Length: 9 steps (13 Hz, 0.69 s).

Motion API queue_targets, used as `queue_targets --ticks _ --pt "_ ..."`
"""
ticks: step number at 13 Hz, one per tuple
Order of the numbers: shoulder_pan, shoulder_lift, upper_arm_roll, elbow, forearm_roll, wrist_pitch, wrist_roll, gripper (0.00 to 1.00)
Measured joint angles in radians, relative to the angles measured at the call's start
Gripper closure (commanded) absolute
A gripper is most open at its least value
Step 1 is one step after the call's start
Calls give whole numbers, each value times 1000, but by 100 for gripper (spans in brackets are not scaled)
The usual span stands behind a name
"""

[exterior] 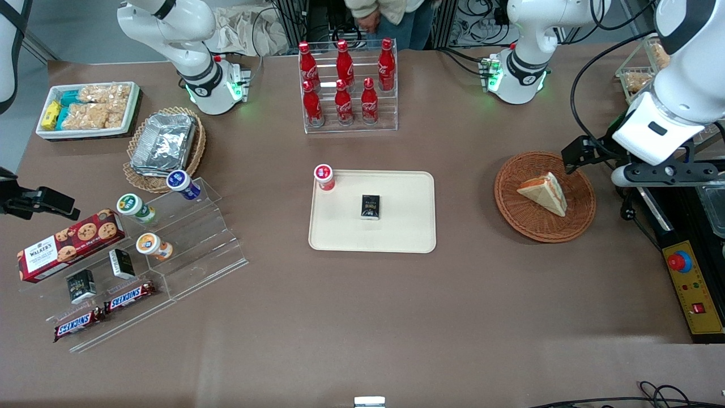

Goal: Place sandwich from basket to tray
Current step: 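Move the left gripper over the wrapped sandwich in the wicker basket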

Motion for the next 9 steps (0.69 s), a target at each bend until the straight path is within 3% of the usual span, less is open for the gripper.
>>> queue_targets --ticks 6,9 --pt "4 5 17 -14 3 -3 -5 0" --pt "8 13 44 -33 3 -3 -153 0"
